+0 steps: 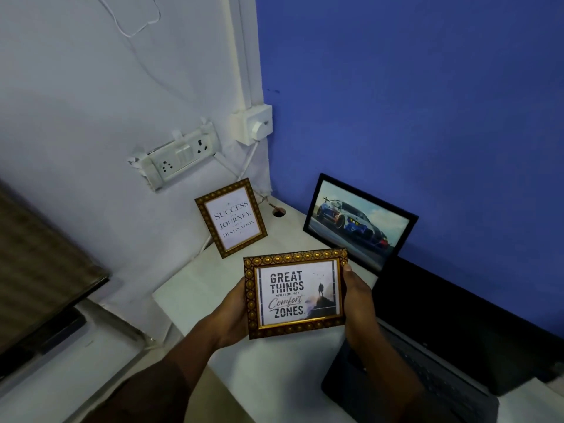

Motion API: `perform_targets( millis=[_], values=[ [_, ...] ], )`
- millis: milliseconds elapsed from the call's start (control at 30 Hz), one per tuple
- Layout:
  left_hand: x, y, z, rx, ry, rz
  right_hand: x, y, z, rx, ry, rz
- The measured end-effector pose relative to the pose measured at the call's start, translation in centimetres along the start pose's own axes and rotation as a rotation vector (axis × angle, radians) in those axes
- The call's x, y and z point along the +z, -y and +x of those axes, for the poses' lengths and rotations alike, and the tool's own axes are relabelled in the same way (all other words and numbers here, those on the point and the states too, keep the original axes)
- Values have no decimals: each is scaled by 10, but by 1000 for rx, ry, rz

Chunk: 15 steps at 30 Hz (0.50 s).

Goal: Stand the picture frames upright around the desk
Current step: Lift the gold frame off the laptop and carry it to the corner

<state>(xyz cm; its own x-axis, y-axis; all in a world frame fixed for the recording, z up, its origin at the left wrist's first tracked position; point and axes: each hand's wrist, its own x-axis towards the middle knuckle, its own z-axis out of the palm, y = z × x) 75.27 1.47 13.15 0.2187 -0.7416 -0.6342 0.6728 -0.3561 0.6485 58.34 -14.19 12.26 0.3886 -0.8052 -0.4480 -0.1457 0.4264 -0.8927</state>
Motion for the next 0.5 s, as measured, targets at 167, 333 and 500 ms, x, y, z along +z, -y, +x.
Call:
perform_targets(
  millis=[167, 333, 500],
  values=[
    [-13, -11, 21, 18, -65, -32, 7, -1, 27, -30, 78, -5],
    [-44, -12, 54, 41, -164, -64, 19, -12, 49, -76, 139, -155],
    [-70, -18, 90, 23, -201, -115, 24, -26, 81, -77, 134, -333]
  ],
)
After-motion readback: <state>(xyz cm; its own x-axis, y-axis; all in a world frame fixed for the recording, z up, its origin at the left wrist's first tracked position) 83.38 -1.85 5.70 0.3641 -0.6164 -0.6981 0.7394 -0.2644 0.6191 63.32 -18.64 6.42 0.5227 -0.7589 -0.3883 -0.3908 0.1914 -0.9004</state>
